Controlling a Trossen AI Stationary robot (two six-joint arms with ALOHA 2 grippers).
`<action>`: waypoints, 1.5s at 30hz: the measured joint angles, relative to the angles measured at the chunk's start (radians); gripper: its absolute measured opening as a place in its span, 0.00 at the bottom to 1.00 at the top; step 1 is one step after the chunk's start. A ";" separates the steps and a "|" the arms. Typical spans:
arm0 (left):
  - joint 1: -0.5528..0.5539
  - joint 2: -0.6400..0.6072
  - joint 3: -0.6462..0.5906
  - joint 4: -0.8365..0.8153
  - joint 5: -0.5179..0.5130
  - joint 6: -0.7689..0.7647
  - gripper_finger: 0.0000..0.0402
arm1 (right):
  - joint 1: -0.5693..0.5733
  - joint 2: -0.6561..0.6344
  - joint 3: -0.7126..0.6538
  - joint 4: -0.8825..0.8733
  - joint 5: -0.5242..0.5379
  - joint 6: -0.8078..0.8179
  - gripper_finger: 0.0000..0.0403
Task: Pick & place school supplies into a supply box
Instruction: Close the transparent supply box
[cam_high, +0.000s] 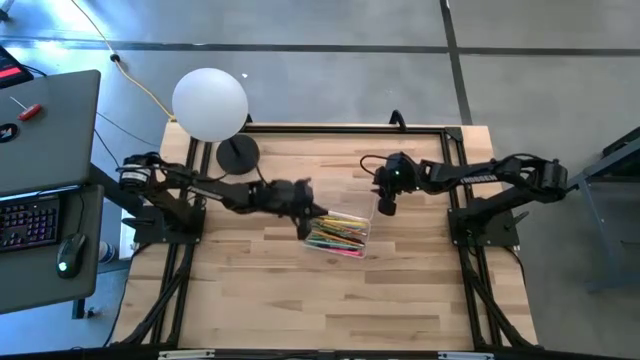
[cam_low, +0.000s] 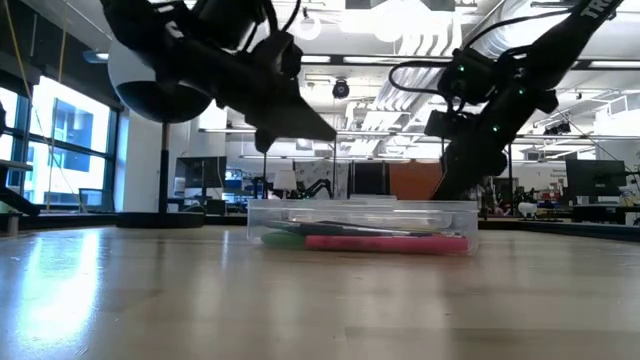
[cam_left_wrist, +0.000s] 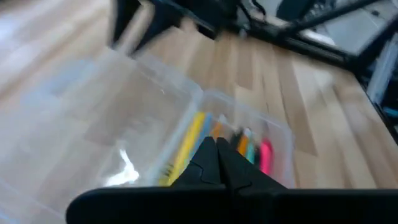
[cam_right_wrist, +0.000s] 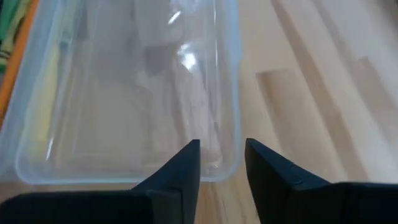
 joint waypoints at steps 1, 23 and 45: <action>-0.019 0.000 0.000 -0.007 -0.016 -0.004 0.03 | 0.005 0.000 -0.003 0.018 0.017 -0.001 0.23; -0.312 0.000 0.000 -0.088 -0.150 -0.259 0.03 | 0.013 0.000 -0.006 0.100 0.008 -0.026 0.00; -0.377 0.142 0.000 -0.133 -0.052 -0.401 0.04 | 0.237 -0.044 0.048 0.144 0.230 -0.065 0.00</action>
